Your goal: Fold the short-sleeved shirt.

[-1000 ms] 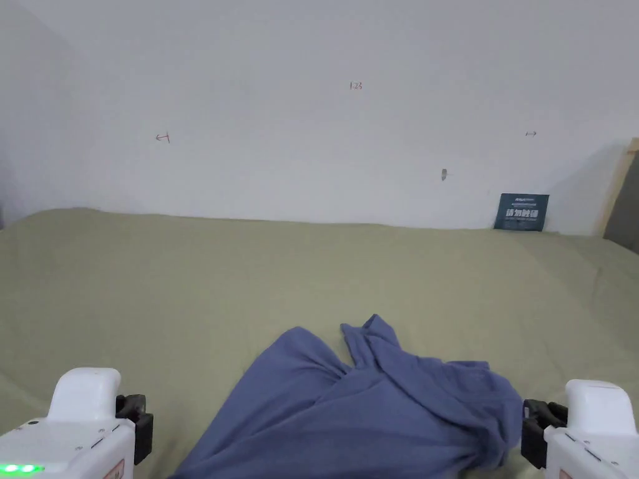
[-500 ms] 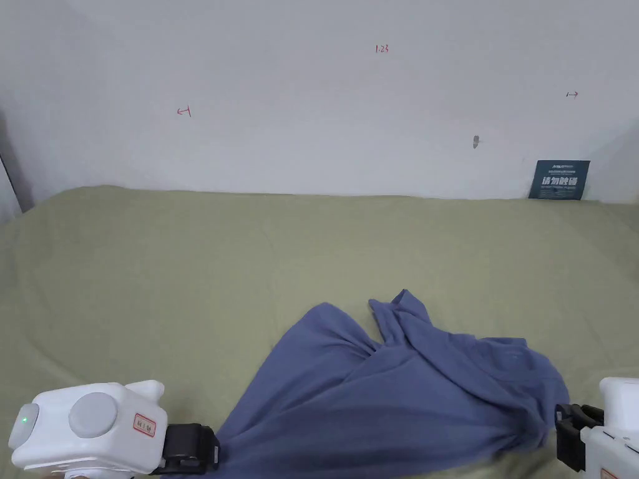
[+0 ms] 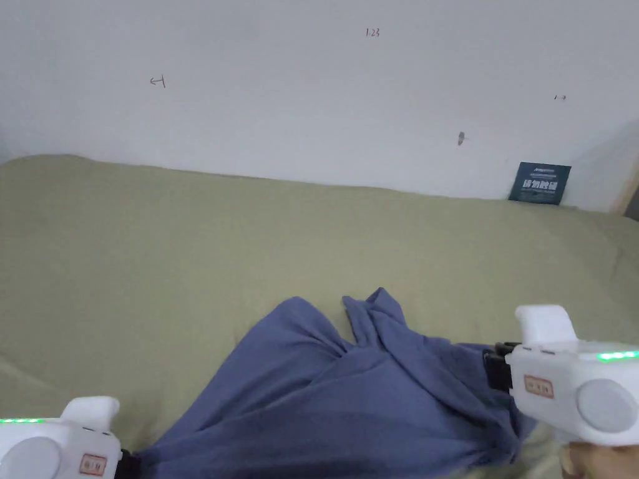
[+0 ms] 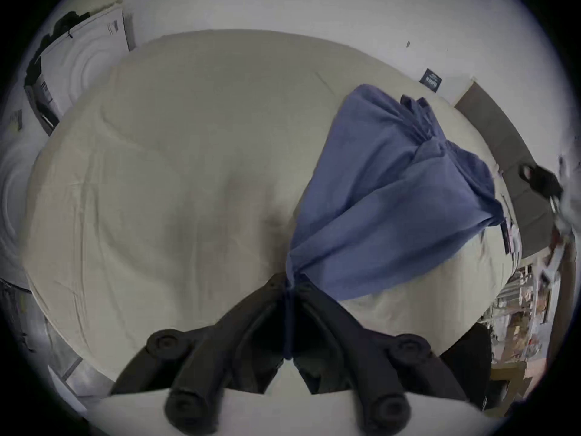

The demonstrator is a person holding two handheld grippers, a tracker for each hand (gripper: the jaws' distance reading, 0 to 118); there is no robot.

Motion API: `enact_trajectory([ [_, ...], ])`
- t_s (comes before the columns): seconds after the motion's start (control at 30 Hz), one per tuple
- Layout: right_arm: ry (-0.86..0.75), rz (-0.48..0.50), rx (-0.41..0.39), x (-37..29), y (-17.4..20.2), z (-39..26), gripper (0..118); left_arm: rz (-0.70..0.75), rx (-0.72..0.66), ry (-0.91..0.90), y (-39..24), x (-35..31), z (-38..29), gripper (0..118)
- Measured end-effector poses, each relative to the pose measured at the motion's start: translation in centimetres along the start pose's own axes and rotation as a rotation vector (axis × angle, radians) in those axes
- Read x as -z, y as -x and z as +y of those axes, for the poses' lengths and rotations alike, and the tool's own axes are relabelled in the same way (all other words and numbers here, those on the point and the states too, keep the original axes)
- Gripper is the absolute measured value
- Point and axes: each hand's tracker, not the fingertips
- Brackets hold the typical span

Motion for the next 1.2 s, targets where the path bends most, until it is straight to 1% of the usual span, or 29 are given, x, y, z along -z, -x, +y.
enact_trajectory([
  [0.03,0.010,0.031,-0.024,1.9,-0.4,2.2,10,-0.001,-0.002,-0.003,-0.1,-0.1,-0.1,4],
  [0.07,0.047,0.070,-0.065,4.2,-0.8,4.4,31,-0.003,-0.005,-0.008,-0.2,-0.3,0.0,4],
  [0.1,0.099,0.101,-0.096,6.3,-1.2,6.4,61,-0.007,-0.006,-0.008,-0.2,-0.2,0.0,4],
  [0.13,0.171,0.150,-0.129,8.6,-1.5,8.2,98,-0.014,-0.009,-0.003,-0.2,-0.2,-0.1,4],
  [0.17,0.294,0.199,-0.153,10.9,-1.4,9.3,110,-0.021,-0.014,0.003,-0.2,-0.1,-0.1,4],
  [0.2,0.370,0.205,-0.183,13.1,-1.3,10.2,110,-0.026,-0.019,0.010,-0.3,-0.1,0.0,4],
  [0.23,0.419,0.208,-0.239,15.2,-1.0,10.8,105,-0.024,-0.023,0.017,-0.4,0.1,-0.1,4],
  [0.27,0.450,0.195,-0.302,17.3,-0.6,11.4,104,-0.025,-0.030,0.019,-0.3,0.2,-0.2,4],
  [0.33,0.485,0.171,-0.458,20.6,0.5,11.5,104,-0.036,-0.050,0.040,0.0,0.6,-0.1,4],
  [0.37,0.493,0.189,-0.503,21.8,0.7,11.3,104,-0.038,-0.055,0.044,0.1,0.8,-0.2,4],
  [0.4,0.511,0.207,-0.529,23.0,1.0,11.1,104,-0.044,-0.063,0.053,0.1,1.1,-0.4,4],
  [0.43,0.528,0.230,-0.540,24.1,1.0,11.0,104,-0.048,-0.069,0.065,0.2,1.3,-0.5,4],
  [0.5,0.563,0.240,-0.546,25.7,0.7,10.6,104,-0.052,-0.077,0.075,0.6,2.0,-0.4,4],
  [0.53,0.568,0.243,-0.551,26.4,0.5,10.3,101,-0.054,-0.078,0.076,0.6,2.1,-0.3,4],
  [0.57,0.566,0.219,-0.563,26.9,0.3,10.0,93,-0.053,-0.081,0.077,0.6,2.0,-0.2,4],
  [0.6,0.570,0.208,-0.567,27.2,0.2,9.9,75,-0.055,-0.086,0.079,0.8,2.2,0.0,4],
  [0.63,0.572,0.212,-0.557,27.5,-0.4,9.8,42,-0.056,-0.088,0.081,0.8,2.2,0.1,4],
  [0.67,0.595,0.269,-0.495,27.5,-0.8,9.7,21,-0.056,-0.085,0.081,0.8,2.3,0.2,4],
  [0.7,0.611,0.330,-0.444,27.4,-1.0,9.5,11,-0.057,-0.083,0.084,0.8,2.3,0.2,4],
  [0.73,0.591,0.373,-0.432,26.9,-0.9,9.2,8,-0.060,-0.086,0.085,1.0,2.4,0.2,4],
  [0.77,0.553,0.371,-0.478,26.4,-0.8,9.0,7,-0.062,-0.088,0.086,1.1,2.5,0.2,4],
  [0.8,0.520,0.335,-0.528,25.9,-0.5,8.8,7,-0.065,-0.088,0.085,1.2,2.5,0.3,4],
  [0.87,0.538,0.343,-0.501,25.5,-0.8,8.8,7,-0.071,-0.094,0.084,1.4,2.5,0.2,4],
  [0.93,0.484,0.344,-0.476,24.6,-0.9,9.5,6,-0.077,-0.101,0.079,1.6,2.4,0.2,4],
  [1.0,0.435,0.379,-0.396,23.1,-1.8,10.3,6,-0.082,-0.113,0.074,1.7,2.1,0.2,4],
  [1.03,0.399,0.393,-0.376,21.6,-1.7,10.9,6,-0.087,-0.115,0.068,1.8,1.8,0.3,4],
  [1.1,0.339,0.384,-0.360,19.6,-2.4,11.8,6,-0.088,-0.113,0.043,1.9,1.0,0.6,4],
  [1.17,0.292,0.382,-0.314,17.0,-2.9,12.9,6,-0.105,-0.120,0.005,1.8,-0.3,1.1,4],
  [1.2,0.256,0.358,-0.318,15.8,-3.1,13.3,6,-0.115,-0.118,-0.017,1.8,-1.0,1.4,4],
])
